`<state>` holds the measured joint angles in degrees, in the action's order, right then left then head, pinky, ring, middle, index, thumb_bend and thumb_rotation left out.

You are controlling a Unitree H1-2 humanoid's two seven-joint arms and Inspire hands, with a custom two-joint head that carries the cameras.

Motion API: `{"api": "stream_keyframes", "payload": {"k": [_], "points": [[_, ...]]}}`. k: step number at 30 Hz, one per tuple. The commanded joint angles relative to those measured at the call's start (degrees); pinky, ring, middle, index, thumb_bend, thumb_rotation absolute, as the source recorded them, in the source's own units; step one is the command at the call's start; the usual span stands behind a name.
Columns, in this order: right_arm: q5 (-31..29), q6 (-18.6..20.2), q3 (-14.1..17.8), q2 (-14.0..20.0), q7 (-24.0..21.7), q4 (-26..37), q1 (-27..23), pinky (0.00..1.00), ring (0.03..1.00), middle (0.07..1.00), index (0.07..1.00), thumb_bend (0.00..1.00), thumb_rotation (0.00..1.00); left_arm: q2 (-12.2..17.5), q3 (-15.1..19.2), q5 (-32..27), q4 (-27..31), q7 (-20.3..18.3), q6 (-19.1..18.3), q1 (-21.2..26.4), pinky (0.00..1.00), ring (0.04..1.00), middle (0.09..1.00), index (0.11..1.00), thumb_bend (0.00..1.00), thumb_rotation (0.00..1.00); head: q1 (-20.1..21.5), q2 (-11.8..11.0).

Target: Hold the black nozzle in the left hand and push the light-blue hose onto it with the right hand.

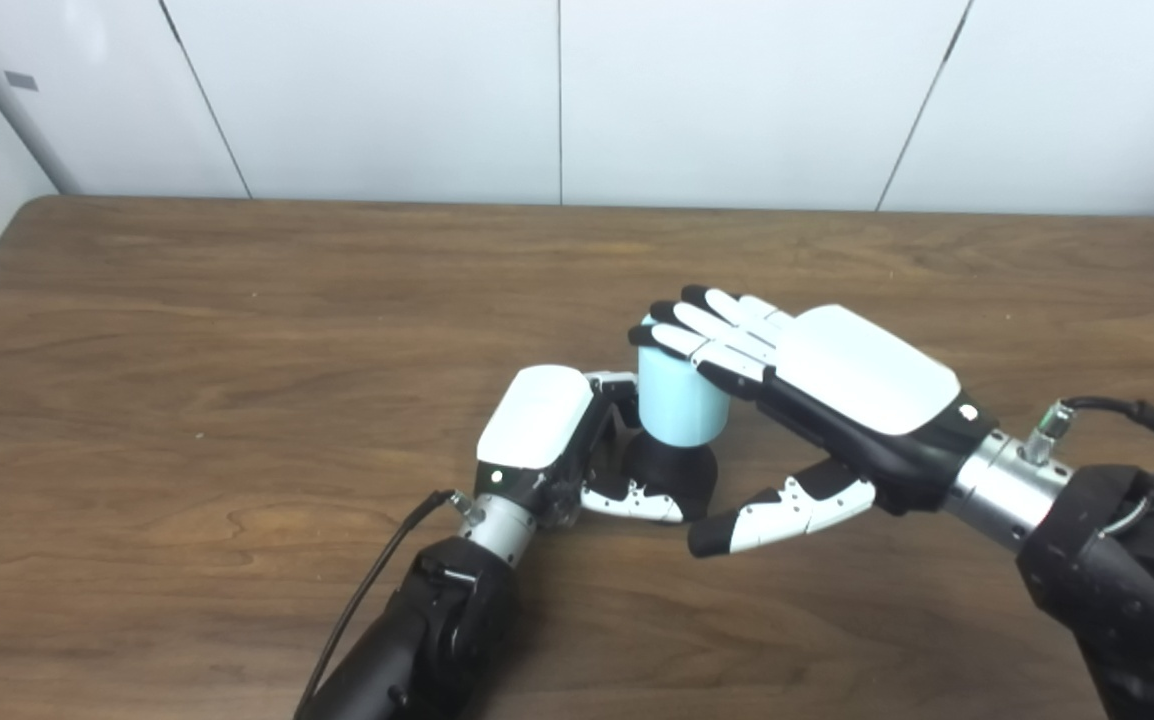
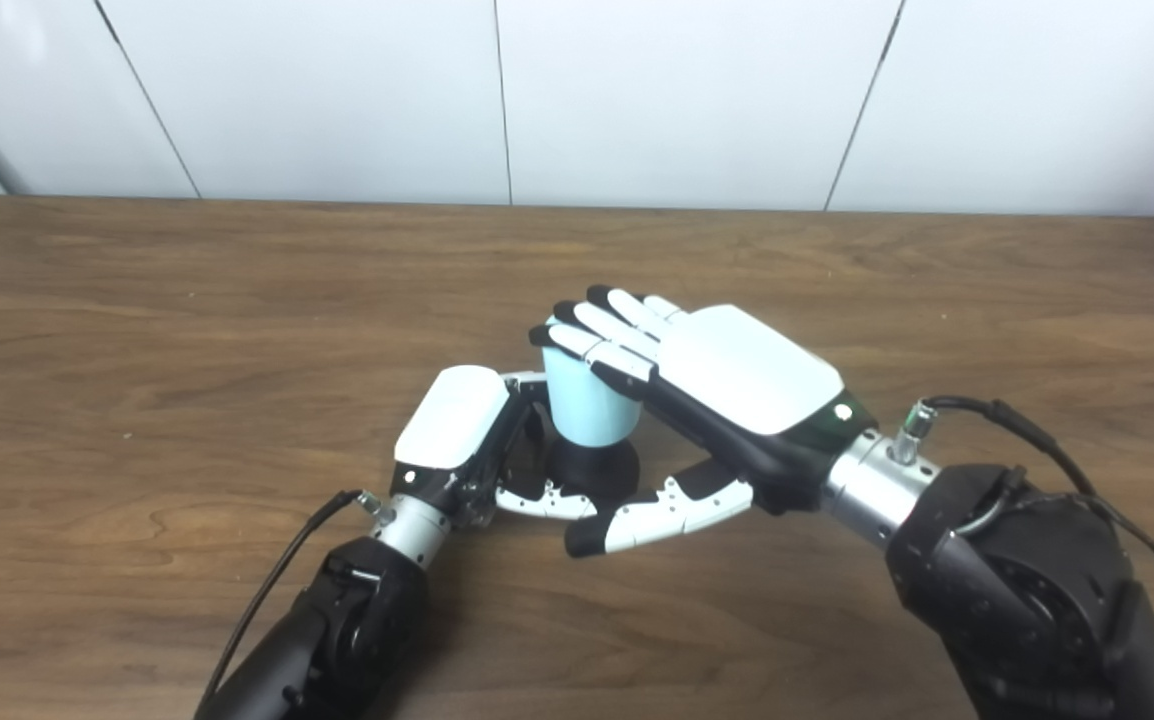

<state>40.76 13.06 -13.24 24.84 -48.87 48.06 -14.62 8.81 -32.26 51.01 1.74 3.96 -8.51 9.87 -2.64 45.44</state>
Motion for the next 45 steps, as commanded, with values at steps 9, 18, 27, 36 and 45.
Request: {"api": "stream_keyframes", "payload": {"k": [9,18,27,36,45], "points": [[1.24,-0.26,-0.56,0.38,-1.69,1.90,0.75,0.98,1.000,0.974,0.944,0.69,1.00,2.72,-3.04,0.64,-5.39,-12.48,-6.16,-6.21,0.38,0.520,0.540,0.480,0.47,0.00,-0.10,0.51],[1.73,-0.64,-0.43,0.68,-1.14,2.61,4.51,0.98,1.000,0.968,0.941,0.67,1.00,3.06,-3.08,1.24,-4.58,-13.09,-6.28,-6.44,0.37,0.508,0.536,0.490,0.47,0.00,0.08,0.84],[2.17,-1.16,-0.35,1.11,0.53,2.36,7.07,0.99,1.000,0.964,0.938,0.66,1.00,3.20,-2.62,1.21,-4.10,-13.66,-6.40,-6.74,0.36,0.492,0.519,0.493,0.48,0.00,0.55,1.14],[2.57,-1.53,-1.08,0.84,2.03,1.33,8.59,0.98,1.000,0.961,0.937,0.66,1.00,3.37,-2.72,1.38,-3.84,-13.62,-6.16,-6.89,0.36,0.479,0.474,0.501,0.48,0.00,0.40,1.31],[3.19,-2.44,-3.31,0.95,2.39,-0.49,9.70,0.98,1.000,0.964,0.939,0.65,0.98,3.25,-2.77,1.48,-4.02,-13.25,-5.93,-6.96,0.35,0.470,0.471,0.499,0.48,0.00,0.25,1.35]]}}
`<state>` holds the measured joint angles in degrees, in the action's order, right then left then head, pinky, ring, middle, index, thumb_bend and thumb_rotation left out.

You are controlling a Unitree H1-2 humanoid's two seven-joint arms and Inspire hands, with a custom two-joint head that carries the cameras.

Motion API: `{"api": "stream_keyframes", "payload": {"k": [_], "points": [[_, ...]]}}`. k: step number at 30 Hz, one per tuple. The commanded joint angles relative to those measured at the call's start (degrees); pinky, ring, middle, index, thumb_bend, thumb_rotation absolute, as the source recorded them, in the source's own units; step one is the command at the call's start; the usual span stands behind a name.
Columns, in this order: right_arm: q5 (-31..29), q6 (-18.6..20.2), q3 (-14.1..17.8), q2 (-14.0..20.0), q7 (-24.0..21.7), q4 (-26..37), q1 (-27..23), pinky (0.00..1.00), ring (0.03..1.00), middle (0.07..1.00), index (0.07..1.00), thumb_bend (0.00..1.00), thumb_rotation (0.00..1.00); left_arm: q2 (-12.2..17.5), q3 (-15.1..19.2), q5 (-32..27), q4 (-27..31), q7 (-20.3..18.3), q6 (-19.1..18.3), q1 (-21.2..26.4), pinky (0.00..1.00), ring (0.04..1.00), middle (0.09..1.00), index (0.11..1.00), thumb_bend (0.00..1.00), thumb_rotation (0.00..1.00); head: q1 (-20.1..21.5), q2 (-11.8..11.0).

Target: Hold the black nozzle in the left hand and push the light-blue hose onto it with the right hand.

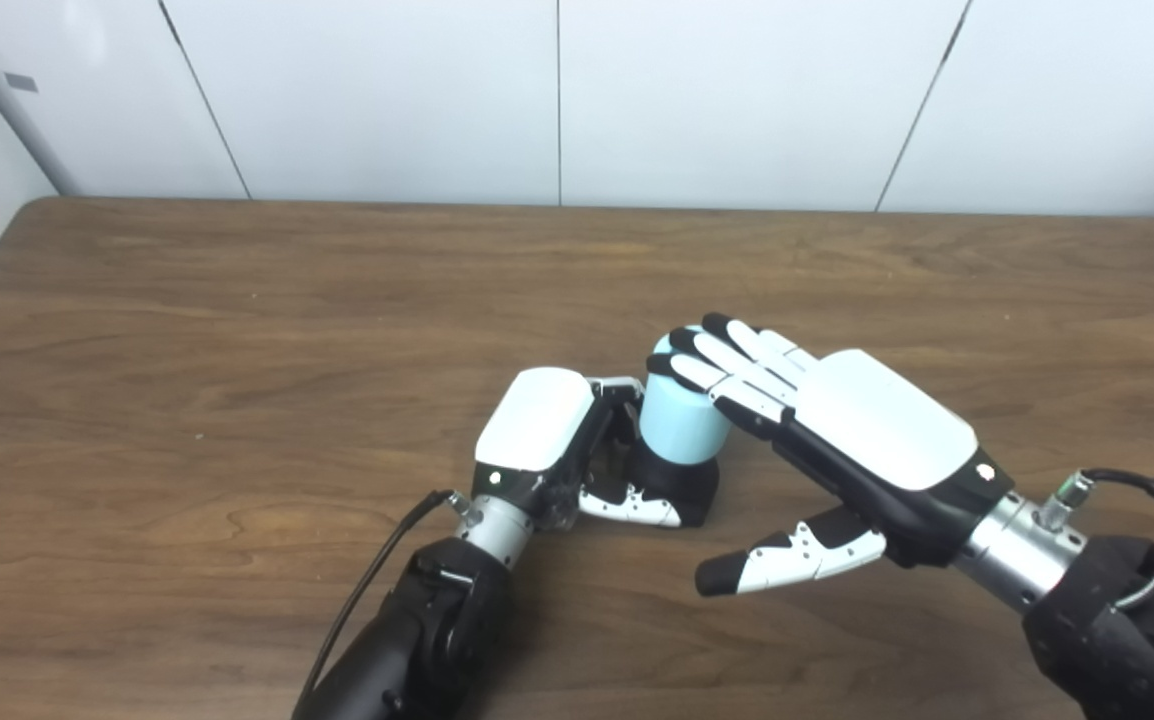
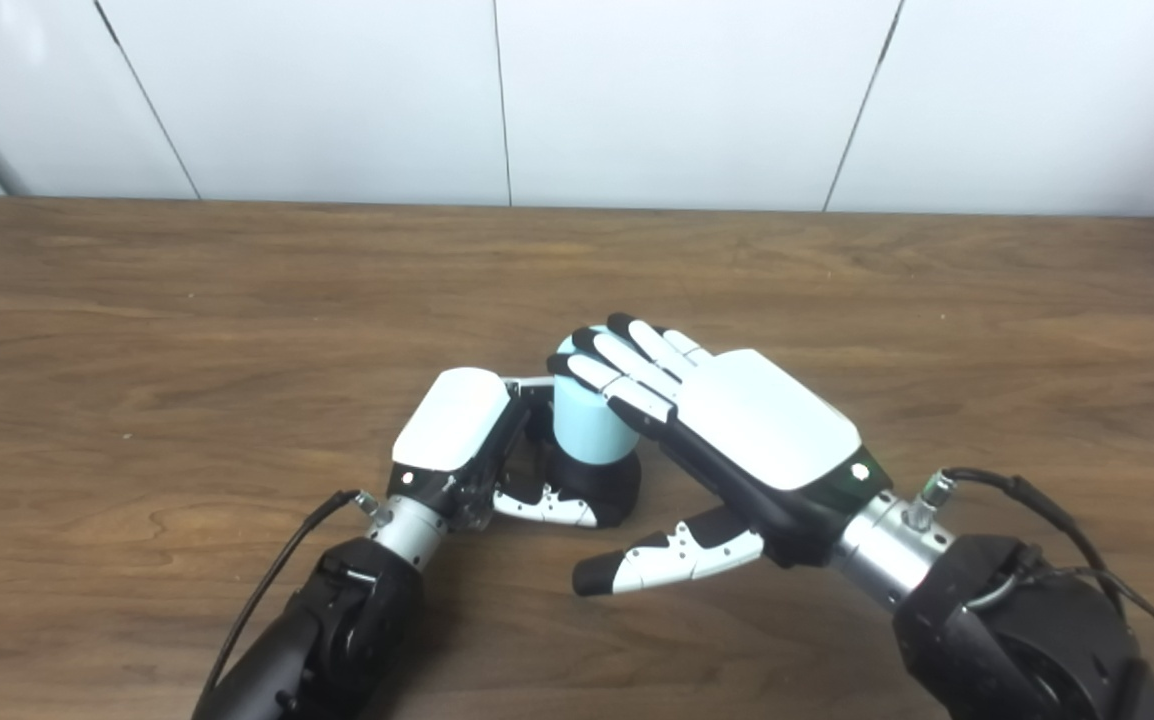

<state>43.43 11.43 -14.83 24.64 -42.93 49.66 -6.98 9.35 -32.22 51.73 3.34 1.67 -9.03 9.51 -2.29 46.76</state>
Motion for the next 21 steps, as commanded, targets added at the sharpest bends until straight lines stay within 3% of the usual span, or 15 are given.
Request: {"api": "stream_keyframes", "payload": {"k": [1,9,21], "points": [[0.60,-1.08,-2.02,1.14,-3.41,-2.34,2.19,0.97,1.000,0.960,0.936,0.65,0.97,2.72,-2.84,0.78,-5.63,-10.95,-5.38,-6.58,0.36,0.474,0.480,0.495,0.48,0.00,-0.10,0.03],[1.05,-1.40,-4.58,1.04,-2.50,-4.58,3.30,0.97,1.000,0.959,0.927,0.63,0.92,2.59,-2.82,0.86,-5.39,-11.01,-5.51,-6.62,0.36,0.478,0.478,0.501,0.48,0.00,-0.18,-0.02],[0.14,-0.93,-5.12,1.77,-0.89,-5.15,2.62,0.97,1.000,0.954,0.925,0.63,0.96,2.38,-2.93,1.03,-5.98,-11.15,-5.73,-6.14,0.35,0.480,0.493,0.495,0.48,0.00,-0.19,-0.21]]}}
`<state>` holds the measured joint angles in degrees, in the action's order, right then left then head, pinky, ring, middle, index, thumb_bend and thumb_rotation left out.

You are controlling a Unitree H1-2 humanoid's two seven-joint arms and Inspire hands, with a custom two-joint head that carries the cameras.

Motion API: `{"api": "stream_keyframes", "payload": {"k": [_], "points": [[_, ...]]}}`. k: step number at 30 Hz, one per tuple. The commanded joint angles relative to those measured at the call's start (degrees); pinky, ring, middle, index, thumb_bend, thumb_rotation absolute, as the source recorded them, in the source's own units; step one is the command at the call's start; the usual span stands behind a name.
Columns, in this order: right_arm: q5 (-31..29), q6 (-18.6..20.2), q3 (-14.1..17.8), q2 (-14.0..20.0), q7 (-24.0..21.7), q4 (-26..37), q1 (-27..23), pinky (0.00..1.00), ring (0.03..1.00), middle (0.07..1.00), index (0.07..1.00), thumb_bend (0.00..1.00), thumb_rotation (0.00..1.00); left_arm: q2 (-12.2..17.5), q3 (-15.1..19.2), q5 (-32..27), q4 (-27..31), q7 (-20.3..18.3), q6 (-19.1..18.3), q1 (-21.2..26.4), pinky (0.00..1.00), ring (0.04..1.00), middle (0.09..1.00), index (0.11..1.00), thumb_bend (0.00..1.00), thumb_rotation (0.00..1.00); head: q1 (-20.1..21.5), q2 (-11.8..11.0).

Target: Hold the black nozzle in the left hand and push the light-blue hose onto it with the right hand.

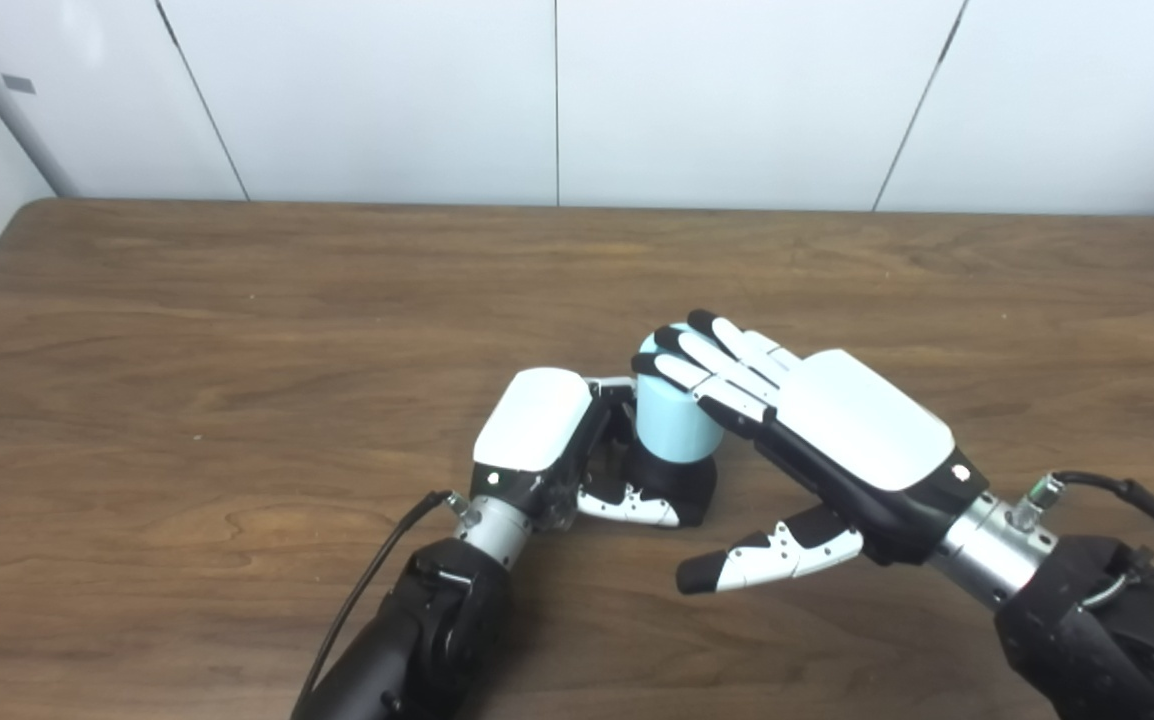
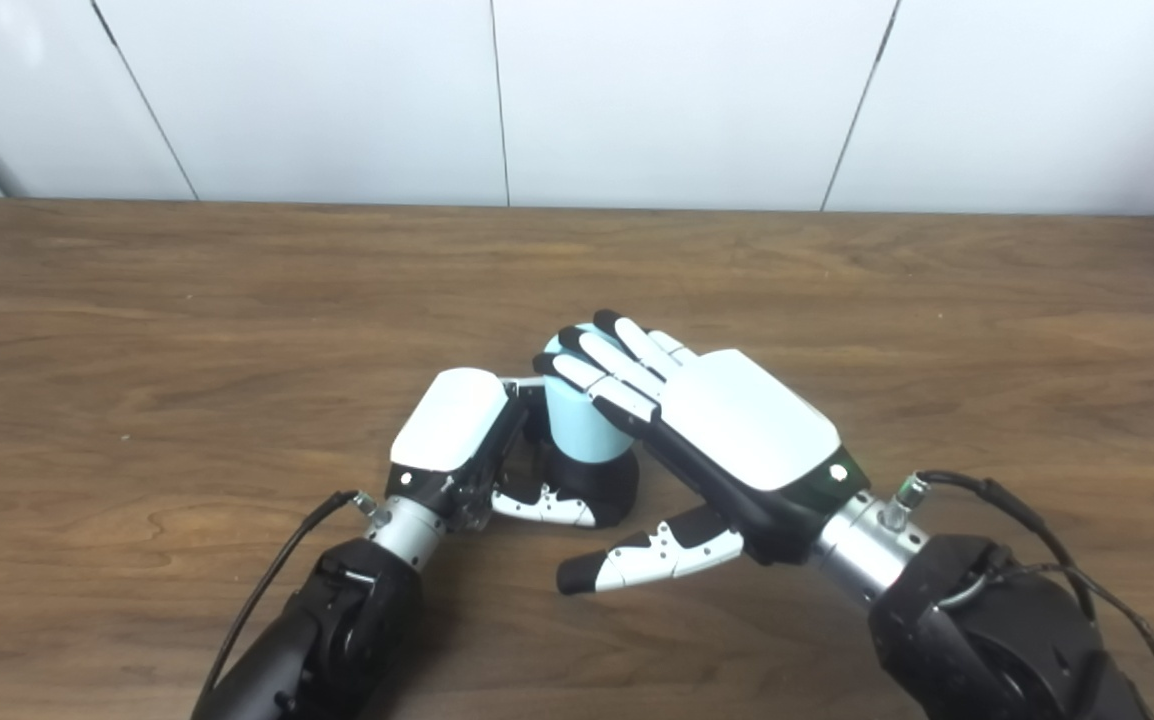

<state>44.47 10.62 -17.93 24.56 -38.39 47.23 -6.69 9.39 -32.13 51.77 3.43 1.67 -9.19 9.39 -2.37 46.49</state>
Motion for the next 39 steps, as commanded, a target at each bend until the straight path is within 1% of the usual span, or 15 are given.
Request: {"api": "stream_keyframes", "payload": {"k": [1,3,6,8,10,14,17,24,33,39], "points": [[-1.02,-0.01,-1.96,1.91,-5.52,-2.58,2.29,0.97,1.000,0.954,0.926,0.63,0.95,2.29,-3.02,1.03,-5.94,-11.45,-5.85,-6.00,0.36,0.493,0.507,0.491,0.48,0.00,-0.14,0.09],[-1.23,0.43,-1.86,2.02,-5.83,-2.32,2.30,0.97,1.000,0.954,0.927,0.63,0.94,2.29,-3.03,0.98,-5.74,-11.51,-5.88,-6.06,0.37,0.505,0.518,0.484,0.48,0.00,-0.21,0.13],[-1.33,0.55,-1.81,2.14,-5.79,-2.28,2.45,0.97,1.000,0.955,0.928,0.63,0.93,2.29,-3.01,0.94,-5.61,-11.39,-5.86,-6.17,0.36,0.485,0.500,0.493,0.48,0.00,-0.24,0.25],[-1.31,0.49,-1.79,2.14,-5.64,-2.31,2.58,0.96,1.000,0.951,0.924,0.63,0.93,2.25,-3.02,1.08,-5.52,-11.72,-6.26,-6.15,0.36,0.499,0.523,0.493,0.48,0.00,-0.13,0.22],[-1.42,0.64,-1.75,2.06,-5.62,-2.27,2.65,0.96,1.000,0.952,0.924,0.64,0.94,2.30,-3.06,1.09,-5.46,-11.83,-6.31,-6.12,0.37,0.502,0.523,0.487,0.48,0.00,-0.21,0.27],[-1.86,1.10,-1.76,1.91,-5.66,-2.56,2.78,0.96,1.000,0.953,0.924,0.64,0.94,2.52,-3.13,0.88,-5.26,-11.37,-6.00,-6.26,0.36,0.483,0.505,0.489,0.48,0.00,-0.33,0.44],[-1.56,0.89,-2.20,1.76,-5.53,-3.09,3.14,0.95,0.990,0.952,0.920,0.64,0.92,2.62,-3.14,0.77,-5.19,-11.33,-5.99,-6.34,0.35,0.481,0.497,0.494,0.48,0.00,-0.26,0.45],[-1.71,0.50,-2.70,1.68,-4.73,-4.01,3.78,0.94,0.986,0.954,0.927,0.64,0.94,2.73,-3.35,1.24,-5.31,-11.25,-6.04,-6.36,0.36,0.477,0.499,0.493,0.48,0.00,-0.21,0.50],[-2.08,0.87,-2.91,1.97,-4.05,-4.15,3.64,0.94,0.982,0.956,0.929,0.64,0.94,2.61,-3.17,0.93,-5.35,-11.40,-6.02,-6.33,0.35,0.472,0.474,0.504,0.48,0.00,-0.20,0.54],[-3.30,1.19,-2.56,1.75,-3.14,-4.99,4.13,0.93,0.971,0.948,0.926,0.64,0.94,2.61,-3.28,1.24,-5.00,-12.06,-6.48,-6.30,0.36,0.487,0.507,0.496,0.48,0.00,-0.23,0.64]]}}
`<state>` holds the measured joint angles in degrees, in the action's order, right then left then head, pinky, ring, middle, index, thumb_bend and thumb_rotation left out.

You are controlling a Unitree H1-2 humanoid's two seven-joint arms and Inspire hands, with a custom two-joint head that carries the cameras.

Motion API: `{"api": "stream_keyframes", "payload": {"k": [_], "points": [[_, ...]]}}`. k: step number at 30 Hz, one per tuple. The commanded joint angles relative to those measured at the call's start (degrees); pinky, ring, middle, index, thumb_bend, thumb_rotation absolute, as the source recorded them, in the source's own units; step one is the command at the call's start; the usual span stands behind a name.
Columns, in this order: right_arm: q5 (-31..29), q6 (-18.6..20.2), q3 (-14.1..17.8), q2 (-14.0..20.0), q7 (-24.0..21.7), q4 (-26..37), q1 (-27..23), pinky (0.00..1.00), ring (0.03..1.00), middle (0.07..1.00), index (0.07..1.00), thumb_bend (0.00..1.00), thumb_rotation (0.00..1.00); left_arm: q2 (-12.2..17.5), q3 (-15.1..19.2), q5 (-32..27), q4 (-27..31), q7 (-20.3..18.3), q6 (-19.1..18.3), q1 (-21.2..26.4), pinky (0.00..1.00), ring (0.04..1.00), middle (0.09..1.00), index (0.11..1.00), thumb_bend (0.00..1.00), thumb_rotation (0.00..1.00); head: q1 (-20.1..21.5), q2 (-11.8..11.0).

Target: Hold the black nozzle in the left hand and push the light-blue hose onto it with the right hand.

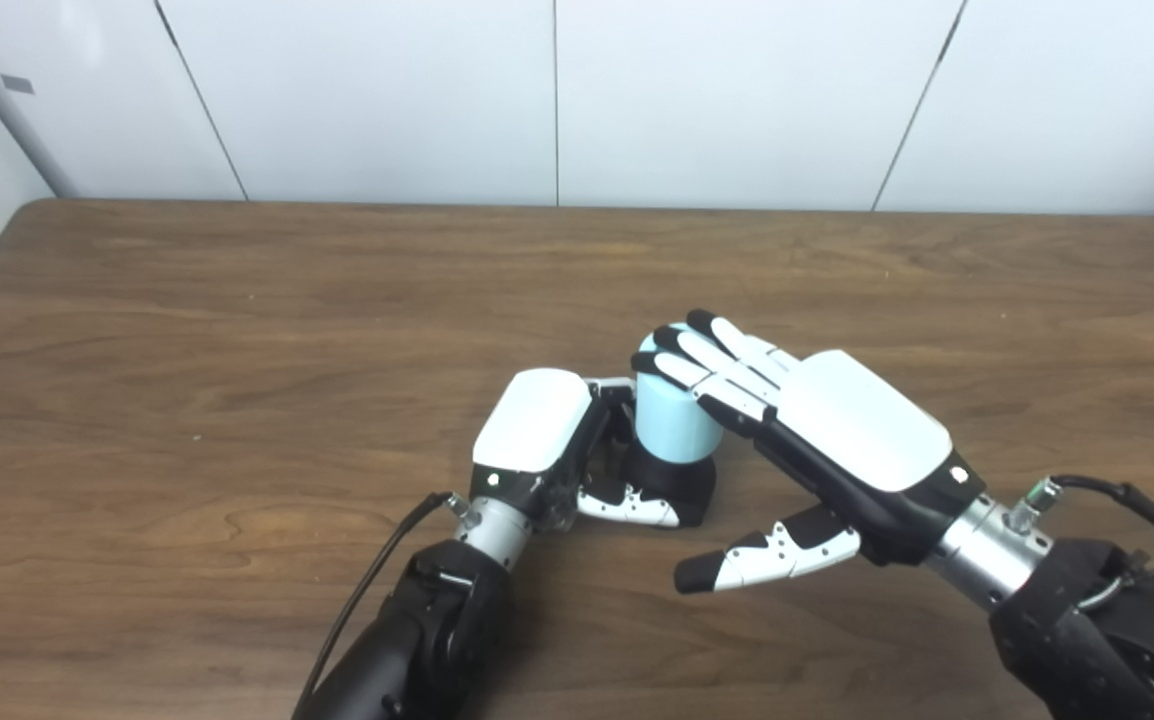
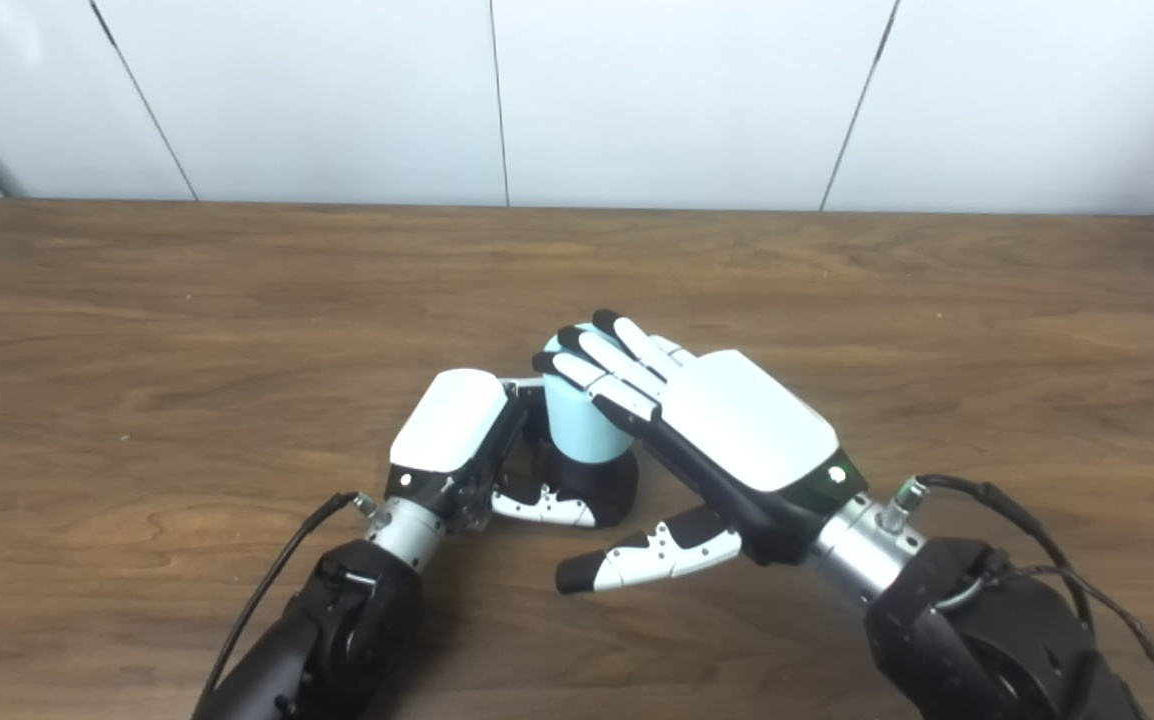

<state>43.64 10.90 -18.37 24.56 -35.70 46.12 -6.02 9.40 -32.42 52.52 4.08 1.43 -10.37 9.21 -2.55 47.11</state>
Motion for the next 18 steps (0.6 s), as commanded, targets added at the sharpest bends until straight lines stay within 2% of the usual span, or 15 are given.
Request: {"api": "stream_keyframes", "payload": {"k": [1,5,10,18], "points": [[-2.66,0.97,-2.07,1.74,-5.68,-4.07,3.48,0.93,0.970,0.947,0.926,0.64,0.94,2.62,-3.02,0.57,-5.65,-11.72,-5.23,-6.13,0.36,0.490,0.513,0.497,0.48,0.00,-0.05,0.02],[-3.22,1.46,-2.10,1.89,-5.52,-4.31,3.32,0.92,0.961,0.943,0.925,0.64,0.94,2.66,-2.90,0.34,-5.55,-11.47,-4.96,-6.33,0.35,0.487,0.518,0.496,0.48,0.00,-0.16,0.23],[-4.19,1.79,-1.89,2.10,-4.79,-4.81,3.29,0.91,0.950,0.940,0.923,0.63,0.93,2.62,-2.85,0.33,-5.34,-11.64,-5.14,-6.45,0.34,0.472,0.483,0.500,0.48,0.00,0.10,0.45],[-4.20,2.13,-1.71,2.42,-4.79,-5.29,2.51,0.91,0.952,0.943,0.927,0.64,0.95,2.72,-3.05,0.74,-5.36,-11.97,-5.29,-6.38,0.36,0.493,0.515,0.495,0.48,0.00,0.29,0.27]]}}
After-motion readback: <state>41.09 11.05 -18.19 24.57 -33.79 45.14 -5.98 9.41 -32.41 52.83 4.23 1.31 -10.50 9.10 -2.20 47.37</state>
